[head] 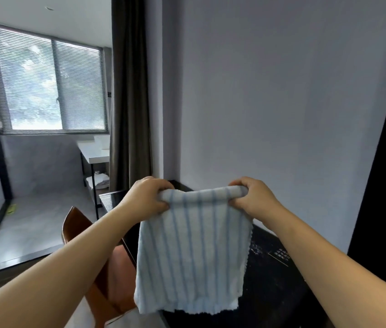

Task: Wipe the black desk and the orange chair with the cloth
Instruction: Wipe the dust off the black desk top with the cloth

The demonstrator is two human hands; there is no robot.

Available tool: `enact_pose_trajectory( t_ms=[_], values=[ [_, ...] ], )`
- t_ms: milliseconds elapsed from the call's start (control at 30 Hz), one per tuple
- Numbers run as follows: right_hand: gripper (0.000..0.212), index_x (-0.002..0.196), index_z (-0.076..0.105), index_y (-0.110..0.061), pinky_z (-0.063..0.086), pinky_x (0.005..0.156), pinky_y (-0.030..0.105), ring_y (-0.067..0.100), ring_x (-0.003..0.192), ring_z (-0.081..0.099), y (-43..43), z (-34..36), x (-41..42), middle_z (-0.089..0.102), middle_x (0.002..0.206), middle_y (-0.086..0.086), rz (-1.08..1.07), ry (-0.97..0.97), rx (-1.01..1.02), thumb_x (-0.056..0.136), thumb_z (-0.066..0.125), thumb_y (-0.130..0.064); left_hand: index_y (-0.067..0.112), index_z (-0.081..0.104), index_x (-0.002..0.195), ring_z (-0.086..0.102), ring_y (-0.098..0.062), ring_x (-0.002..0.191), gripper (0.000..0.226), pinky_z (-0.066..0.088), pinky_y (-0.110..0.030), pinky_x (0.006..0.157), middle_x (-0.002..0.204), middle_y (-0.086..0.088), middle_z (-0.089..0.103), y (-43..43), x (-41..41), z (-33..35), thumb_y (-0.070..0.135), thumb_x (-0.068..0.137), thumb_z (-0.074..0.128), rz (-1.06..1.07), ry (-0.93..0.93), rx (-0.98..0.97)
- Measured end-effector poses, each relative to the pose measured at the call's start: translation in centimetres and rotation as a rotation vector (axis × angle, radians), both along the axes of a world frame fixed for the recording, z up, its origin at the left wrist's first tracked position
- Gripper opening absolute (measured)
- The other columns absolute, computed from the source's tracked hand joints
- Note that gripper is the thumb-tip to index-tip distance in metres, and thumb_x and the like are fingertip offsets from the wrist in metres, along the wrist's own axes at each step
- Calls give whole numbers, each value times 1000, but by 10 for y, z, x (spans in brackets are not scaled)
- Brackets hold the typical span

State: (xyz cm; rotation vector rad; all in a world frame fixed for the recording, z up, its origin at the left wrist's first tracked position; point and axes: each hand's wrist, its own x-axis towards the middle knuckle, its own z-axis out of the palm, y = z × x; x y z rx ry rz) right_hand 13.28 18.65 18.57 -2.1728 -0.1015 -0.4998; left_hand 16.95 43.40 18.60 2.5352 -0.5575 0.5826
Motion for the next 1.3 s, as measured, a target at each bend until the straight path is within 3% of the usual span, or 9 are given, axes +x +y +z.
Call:
enact_pose_trajectory(
  t_ms=[200, 367, 667, 867, 1000, 1067, 1133, 1200, 1300],
  values=[
    [26, 60, 55, -23, 36, 53, 26, 12, 72, 54, -15, -1, 6, 58, 71, -6, -159, -77, -135, 83, 65, -29, 25, 61, 76, 50, -24, 99, 22, 42, -31, 77, 90, -1, 49, 4, 0, 15, 47, 77, 67, 257, -1, 227],
    [28, 61, 47, -21, 31, 61, 28, 21, 86, 47, -20, 3, 7, 52, 86, 0, -242, -209, -91, 84, 63, -27, 13, 60, 78, 54, -16, 70, 11, 43, -28, 61, 72, -2, 58, -6, -3, 16, 10, 79, 71, -133, 261, -563],
    [17, 80, 53, -18, 34, 53, 25, 8, 69, 48, -38, -1, -7, 55, 78, -6, -229, -110, 115, 90, 56, -31, 11, 64, 74, 58, -14, 65, 18, 48, -27, 63, 69, 0, 61, -20, 4, 2, 21, 73, 79, -100, 442, -274],
    [34, 66, 35, -17, 27, 51, 29, 16, 60, 36, -22, -2, -18, 40, 66, -1, -252, -23, 272, 84, 61, -28, 9, 58, 96, 59, -23, 68, 13, 49, -34, 60, 79, -9, 62, -68, -13, -8, 21, 91, 57, 37, 824, -1049],
    [24, 73, 52, -16, 42, 54, 26, 17, 68, 53, 4, -3, -32, 55, 75, 4, 92, 103, 474, 91, 57, -30, 6, 64, 102, 63, -27, 84, 42, 48, -40, 79, 94, -14, 67, -100, -31, -5, 44, 94, 47, -292, 1133, -1257],
    [38, 95, 65, -14, 53, 60, 26, 18, 78, 66, 12, -4, -40, 68, 88, 7, 339, 255, 530, 96, 42, -44, -2, 61, 115, 61, -37, 103, 58, 44, -47, 97, 110, -23, 63, -106, -34, -5, 49, 89, 53, -409, 1097, -1182],
    [55, 107, 65, -9, 55, 62, 29, 20, 78, 68, 12, -2, -42, 71, 88, 10, 414, 321, 650, 98, 30, -51, -6, 59, 115, 64, -38, 97, 43, 50, -45, 92, 107, -26, 62, -107, -36, -7, 29, 90, 58, -420, 972, -1133],
    [47, 105, 63, -7, 56, 55, 29, 20, 64, 67, 6, 0, -40, 70, 79, 10, 339, 245, 828, 100, 32, -43, -1, 59, 108, 64, -29, 76, 20, 53, -38, 74, 91, -20, 63, -103, -35, -9, 7, 91, 54, -406, 884, -1179],
    [17, 107, 57, -14, 51, 53, 23, 11, 63, 63, -9, -8, -36, 66, 89, 4, 117, 30, 747, 95, 52, -24, 4, 58, 114, 61, -25, 75, 23, 52, -35, 71, 91, -16, 62, -92, -32, -7, 4, 93, 50, -380, 870, -1236]
  ],
)
